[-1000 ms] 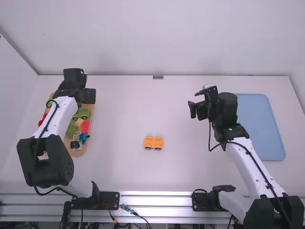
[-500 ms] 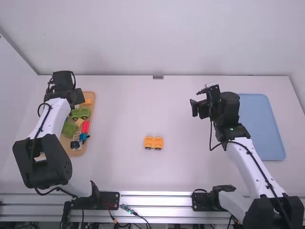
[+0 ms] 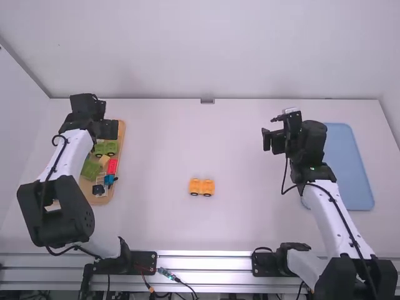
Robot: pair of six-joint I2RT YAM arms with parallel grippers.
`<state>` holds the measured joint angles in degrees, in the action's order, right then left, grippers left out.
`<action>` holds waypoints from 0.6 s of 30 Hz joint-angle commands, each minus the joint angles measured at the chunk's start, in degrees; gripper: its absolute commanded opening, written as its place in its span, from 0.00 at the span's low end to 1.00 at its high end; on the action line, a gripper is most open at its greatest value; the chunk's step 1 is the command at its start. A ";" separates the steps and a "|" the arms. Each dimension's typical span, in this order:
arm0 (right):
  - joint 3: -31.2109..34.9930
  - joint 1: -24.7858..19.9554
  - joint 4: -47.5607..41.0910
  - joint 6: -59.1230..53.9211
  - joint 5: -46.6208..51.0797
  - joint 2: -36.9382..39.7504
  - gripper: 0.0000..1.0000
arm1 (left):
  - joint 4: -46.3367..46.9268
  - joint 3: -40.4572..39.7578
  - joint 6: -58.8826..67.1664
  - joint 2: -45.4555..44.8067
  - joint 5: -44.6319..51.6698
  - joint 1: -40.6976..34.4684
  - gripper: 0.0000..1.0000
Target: Assemble lego blocks to make yellow taxi
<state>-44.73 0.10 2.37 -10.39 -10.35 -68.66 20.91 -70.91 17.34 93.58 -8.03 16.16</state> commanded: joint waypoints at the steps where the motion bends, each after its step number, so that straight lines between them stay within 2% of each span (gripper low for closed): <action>1: -1.44 0.03 -0.07 0.37 -0.33 0.68 0.99 | 0.65 0.72 11.98 -0.42 6.67 0.87 0.99; 6: -1.44 0.12 0.15 0.39 -0.28 0.68 0.99 | 2.50 1.25 22.80 -0.44 8.12 -0.13 0.99; 13: -1.44 0.77 0.17 0.35 -0.31 0.68 0.99 | 2.37 2.93 20.83 -0.44 6.35 -0.11 0.99; 18: -1.44 0.75 0.11 0.35 -0.28 0.68 0.99 | 0.60 4.28 23.63 -0.42 8.64 2.71 0.99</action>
<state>-44.73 0.62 2.42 -10.46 -10.35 -68.66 21.61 -67.09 39.11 93.58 -0.95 17.37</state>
